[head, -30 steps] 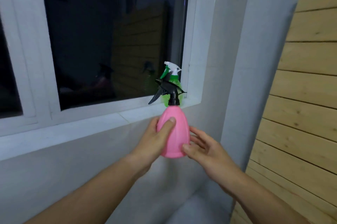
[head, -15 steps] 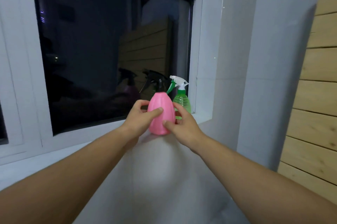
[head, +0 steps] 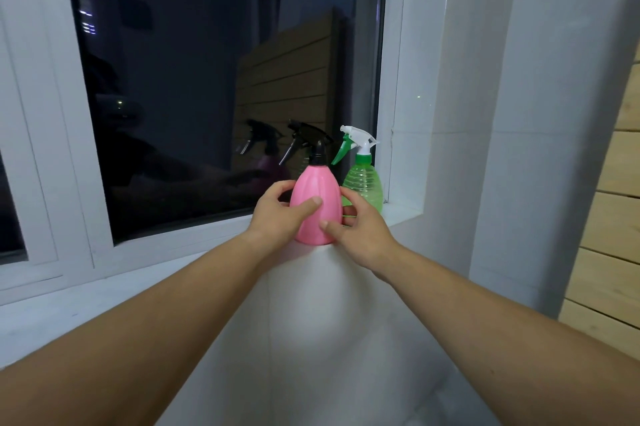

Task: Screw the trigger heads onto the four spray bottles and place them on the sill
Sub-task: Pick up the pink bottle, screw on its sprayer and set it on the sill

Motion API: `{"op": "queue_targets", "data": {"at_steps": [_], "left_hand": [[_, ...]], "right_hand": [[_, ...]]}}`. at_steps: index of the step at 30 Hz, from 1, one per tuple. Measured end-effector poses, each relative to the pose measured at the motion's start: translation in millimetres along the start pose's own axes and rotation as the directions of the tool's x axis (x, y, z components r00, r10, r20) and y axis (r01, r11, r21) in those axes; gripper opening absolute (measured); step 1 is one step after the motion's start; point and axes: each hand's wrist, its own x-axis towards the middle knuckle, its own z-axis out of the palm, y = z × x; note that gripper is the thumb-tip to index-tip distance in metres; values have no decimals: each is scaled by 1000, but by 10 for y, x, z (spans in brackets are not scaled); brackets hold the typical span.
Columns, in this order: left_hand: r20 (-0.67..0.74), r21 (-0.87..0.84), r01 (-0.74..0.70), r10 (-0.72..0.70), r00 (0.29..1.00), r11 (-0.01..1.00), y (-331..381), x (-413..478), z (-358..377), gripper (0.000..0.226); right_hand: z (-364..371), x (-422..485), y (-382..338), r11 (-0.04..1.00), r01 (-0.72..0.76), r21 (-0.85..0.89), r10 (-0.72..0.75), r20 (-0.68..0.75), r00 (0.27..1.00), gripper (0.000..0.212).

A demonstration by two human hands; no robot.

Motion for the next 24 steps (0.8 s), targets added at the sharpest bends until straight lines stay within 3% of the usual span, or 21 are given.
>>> {"op": "queue_targets", "data": {"at_steps": [6, 13, 16, 19, 24], "left_hand": [[8, 10, 23, -23, 1000, 1000, -45, -22, -25, 79], [-38, 31, 19, -18, 999, 999, 20, -227, -134, 86], [-71, 14, -14, 15, 997, 1000, 58, -442, -116, 76], [-39, -62, -62, 60, 997, 996, 52, -720, -10, 50], [154, -154, 75, -51, 987, 985, -268, -1159, 289, 21]], "right_hand": [[-3, -45, 31, 1000, -22, 7, 22, -33, 999, 90], [-229, -386, 82, 999, -37, 22, 39, -117, 992, 76], [-382, -611, 131, 997, -66, 38, 70, -126, 990, 67], [-534, -886, 193, 994, -96, 42, 102, -163, 981, 53], [-782, -1470, 497, 983, -181, 6, 179, -192, 965, 27]]}}
